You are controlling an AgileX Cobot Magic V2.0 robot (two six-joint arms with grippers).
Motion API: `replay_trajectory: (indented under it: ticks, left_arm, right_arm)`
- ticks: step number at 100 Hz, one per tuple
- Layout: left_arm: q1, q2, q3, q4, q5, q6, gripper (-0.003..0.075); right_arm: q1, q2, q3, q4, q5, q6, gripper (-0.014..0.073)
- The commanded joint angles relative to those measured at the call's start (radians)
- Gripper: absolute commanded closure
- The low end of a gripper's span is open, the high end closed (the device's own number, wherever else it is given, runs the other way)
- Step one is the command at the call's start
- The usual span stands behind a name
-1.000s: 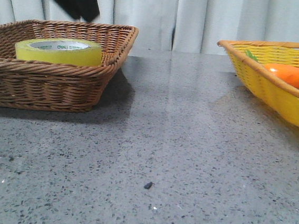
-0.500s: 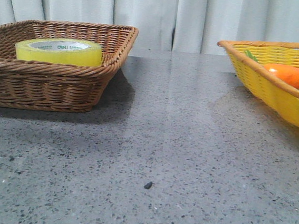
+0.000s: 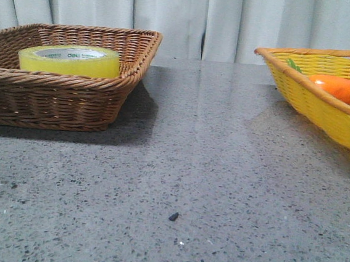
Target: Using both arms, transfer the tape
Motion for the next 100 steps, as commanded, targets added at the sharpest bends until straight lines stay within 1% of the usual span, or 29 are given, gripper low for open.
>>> replay_trajectory:
  ticks: [1,16,62,72,84,94,100]
  left_arm:
    - [0.003,-0.058,0.019,-0.008,-0.095,-0.011,0.0741]
    - [0.003,-0.104,0.072,-0.010,-0.091,-0.011,0.0741]
    - [0.003,-0.104,0.169,-0.010,-0.085,-0.011,0.0741]
    - [0.007,-0.112,0.206,-0.010,-0.123,-0.011,0.0741]
    - [0.058,-0.165,0.239,-0.014,-0.149,-0.011,0.0741]
    - [0.132,-0.228,0.273,-0.018,-0.168,-0.011,0.0741]
    - [0.197,-0.269,0.302,-0.035,-0.172,-0.011,0.0741]
  right_arm:
    - [-0.004,-0.016,-0.015,-0.034,-0.104,-0.003,0.0668]
    - [-0.004,-0.016,-0.015,-0.034,-0.109,-0.003,0.0668]
    - [-0.004,-0.016,-0.015,-0.034,-0.109,-0.003,0.0668]
    - [-0.004,-0.016,-0.015,-0.034,-0.109,-0.003,0.0668]
    - [-0.004,-0.016,-0.015,-0.034,-0.109,-0.003,0.0668]
    - [-0.004,-0.016,-0.015,-0.034,-0.109,-0.003,0.0668]
    - [-0.004,-0.016,-0.015,-0.034,-0.109,-0.003,0.0668]
